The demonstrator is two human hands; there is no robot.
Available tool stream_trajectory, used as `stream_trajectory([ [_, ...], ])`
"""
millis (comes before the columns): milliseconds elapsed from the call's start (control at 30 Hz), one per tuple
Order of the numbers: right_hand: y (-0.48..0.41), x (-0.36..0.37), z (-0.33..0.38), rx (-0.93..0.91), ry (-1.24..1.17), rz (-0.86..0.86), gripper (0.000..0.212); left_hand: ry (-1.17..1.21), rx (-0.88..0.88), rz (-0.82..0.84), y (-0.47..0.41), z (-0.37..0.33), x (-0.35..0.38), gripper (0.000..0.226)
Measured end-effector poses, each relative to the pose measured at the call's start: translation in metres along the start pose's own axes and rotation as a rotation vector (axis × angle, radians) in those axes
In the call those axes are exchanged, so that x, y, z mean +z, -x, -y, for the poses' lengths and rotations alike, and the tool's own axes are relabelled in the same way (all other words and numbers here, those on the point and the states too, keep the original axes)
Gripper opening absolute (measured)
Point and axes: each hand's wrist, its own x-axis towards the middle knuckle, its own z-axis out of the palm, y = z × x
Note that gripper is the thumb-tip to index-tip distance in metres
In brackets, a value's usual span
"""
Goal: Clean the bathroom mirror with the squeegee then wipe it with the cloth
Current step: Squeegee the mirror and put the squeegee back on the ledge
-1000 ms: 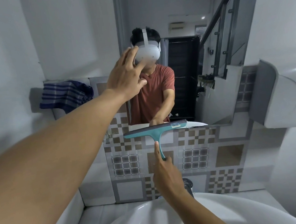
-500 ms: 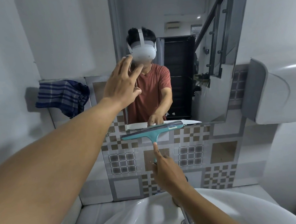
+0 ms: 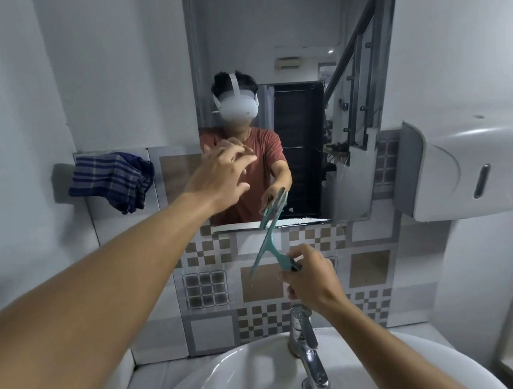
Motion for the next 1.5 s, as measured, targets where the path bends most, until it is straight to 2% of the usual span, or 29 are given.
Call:
stream_trajectory([
  [67, 0.001, -0.016, 0.005, -0.005, 0.008, -0.013, 0.021, 0.112, 0.023, 0.037, 0.011, -0.015, -0.001, 0.05],
  [167, 0.002, -0.044, 0.021, -0.026, 0.032, -0.001, 0.02, 0.292, 0.0, 0.185, 0.029, -0.039, 0.001, 0.034],
  [267, 0.002, -0.069, 0.041, -0.03, 0.046, 0.036, 0.02, 0.409, -0.033, 0.281, 0.046, -0.062, 0.005, 0.032],
  [400, 0.003, -0.096, 0.065, -0.055, 0.083, 0.144, 0.022, 0.547, -0.069, 0.328, 0.059, -0.079, 0.007, 0.03],
  [533, 0.005, -0.113, 0.086, -0.064, 0.06, 0.174, 0.036, 0.596, -0.11, 0.369, 0.062, -0.086, 0.002, 0.023],
  [667, 0.007, -0.117, 0.105, -0.085, -0.011, 0.199, 0.042, 0.662, -0.199, 0.359, 0.07, -0.085, -0.001, 0.023],
  [900, -0.007, -0.081, 0.117, -0.241, -0.135, 0.184, 0.016, 0.834, -0.41, 0.313, 0.096, -0.061, -0.018, 0.017],
  [1033, -0.016, -0.043, 0.122, -0.341, -0.113, 0.141, 0.021, 0.844, -0.488, 0.164, 0.111, -0.046, -0.028, 0.01],
  [1233, -0.023, 0.011, 0.128, -0.379, -0.186, 0.201, 0.047, 0.77, -0.608, -0.073, 0.132, -0.016, -0.039, 0.03],
  [1367, -0.022, 0.047, 0.129, -0.443, -0.167, 0.251, 0.055, 0.744, -0.629, -0.062, 0.151, 0.003, -0.037, 0.062],
  [1500, -0.025, 0.084, 0.129, -0.437, -0.14, 0.287, 0.056, 0.674, -0.653, -0.048, 0.168, 0.025, -0.028, 0.074],
])
